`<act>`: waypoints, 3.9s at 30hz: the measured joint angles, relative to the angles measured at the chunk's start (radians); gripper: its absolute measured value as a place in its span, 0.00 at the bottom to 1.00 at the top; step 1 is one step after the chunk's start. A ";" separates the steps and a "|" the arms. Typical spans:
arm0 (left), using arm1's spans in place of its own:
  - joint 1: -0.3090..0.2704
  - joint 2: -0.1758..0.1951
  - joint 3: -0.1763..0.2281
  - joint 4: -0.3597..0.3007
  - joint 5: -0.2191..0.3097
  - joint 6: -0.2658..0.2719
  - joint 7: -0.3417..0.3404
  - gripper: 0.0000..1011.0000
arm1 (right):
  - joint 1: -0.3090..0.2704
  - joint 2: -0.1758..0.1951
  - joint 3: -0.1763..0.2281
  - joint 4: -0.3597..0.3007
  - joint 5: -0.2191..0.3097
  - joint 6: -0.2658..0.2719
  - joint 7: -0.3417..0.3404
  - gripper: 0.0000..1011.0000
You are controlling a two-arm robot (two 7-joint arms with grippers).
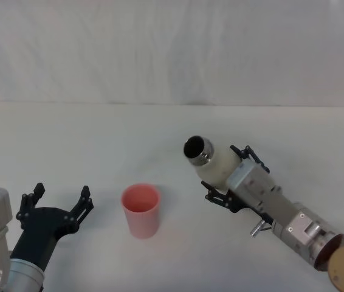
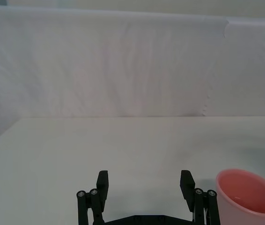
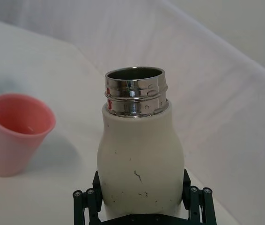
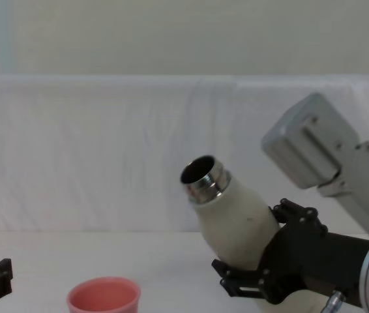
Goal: Grasp the thermos with one hand and pour water into the cup lid.
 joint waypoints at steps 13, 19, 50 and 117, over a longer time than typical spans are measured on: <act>0.000 0.000 0.000 0.000 0.000 0.000 0.000 0.99 | 0.022 -0.015 -0.051 0.016 -0.162 0.002 -0.018 0.95; 0.000 0.000 0.000 0.000 0.000 0.000 0.000 0.99 | 0.035 -0.027 -0.070 0.032 -0.239 0.004 -0.029 0.95; 0.000 0.000 0.000 0.000 0.000 0.000 0.000 0.99 | 0.089 -0.073 -0.144 0.095 -0.542 0.059 -0.055 0.95; 0.000 0.000 0.000 0.000 0.000 0.000 0.000 0.99 | 0.154 -0.084 -0.205 0.149 -0.722 0.099 -0.057 0.95</act>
